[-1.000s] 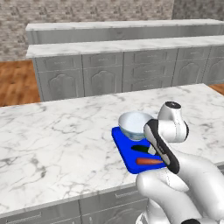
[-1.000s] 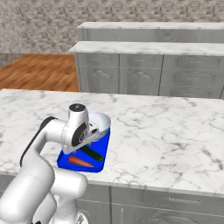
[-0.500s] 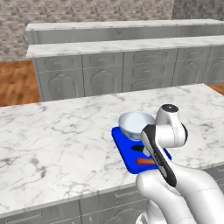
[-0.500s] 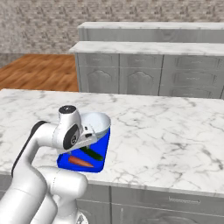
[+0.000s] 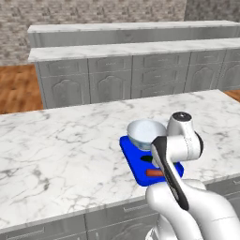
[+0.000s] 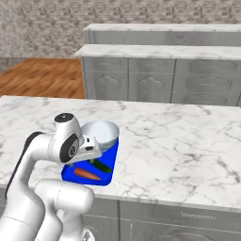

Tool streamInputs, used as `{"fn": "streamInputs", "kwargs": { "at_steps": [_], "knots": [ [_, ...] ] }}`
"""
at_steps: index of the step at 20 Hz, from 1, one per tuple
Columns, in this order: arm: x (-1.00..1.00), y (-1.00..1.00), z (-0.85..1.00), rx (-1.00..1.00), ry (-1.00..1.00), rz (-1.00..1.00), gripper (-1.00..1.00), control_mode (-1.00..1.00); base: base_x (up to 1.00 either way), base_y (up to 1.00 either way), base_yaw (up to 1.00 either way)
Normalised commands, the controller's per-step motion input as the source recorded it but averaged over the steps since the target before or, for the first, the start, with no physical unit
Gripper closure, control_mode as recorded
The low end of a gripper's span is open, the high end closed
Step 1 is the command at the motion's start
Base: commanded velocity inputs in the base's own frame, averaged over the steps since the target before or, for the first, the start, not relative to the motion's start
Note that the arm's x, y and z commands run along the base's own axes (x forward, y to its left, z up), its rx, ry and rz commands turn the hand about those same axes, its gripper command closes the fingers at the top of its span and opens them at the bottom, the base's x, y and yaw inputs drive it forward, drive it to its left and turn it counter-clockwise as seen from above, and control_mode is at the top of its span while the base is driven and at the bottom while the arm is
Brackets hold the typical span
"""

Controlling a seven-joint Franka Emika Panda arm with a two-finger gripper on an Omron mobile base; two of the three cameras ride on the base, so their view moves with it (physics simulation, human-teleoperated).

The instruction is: Place the two vegetables and bowl onto the tray for setting up a vegetable dip station.

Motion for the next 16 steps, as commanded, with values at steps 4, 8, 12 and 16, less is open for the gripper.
{"fn": "streamInputs", "kwargs": {
  "at_steps": [4, 8, 12, 16],
  "knots": [
    [-0.54, 0.00, 0.00, 0.02, -0.10, -0.12, -1.00, -1.00, 0.00, 0.00, 0.00],
    [-0.34, 0.35, 0.01, 0.00, -0.07, -0.02, -1.00, -1.00, 0.00, 0.00, 0.00],
    [-0.11, 0.56, 0.01, 0.00, -0.08, -0.02, -1.00, -1.00, 0.00, 0.00, 0.00],
    [-0.05, 0.65, -0.01, 0.00, -0.11, -0.05, -1.00, -1.00, 0.00, 0.00, 0.00]
  ]
}}
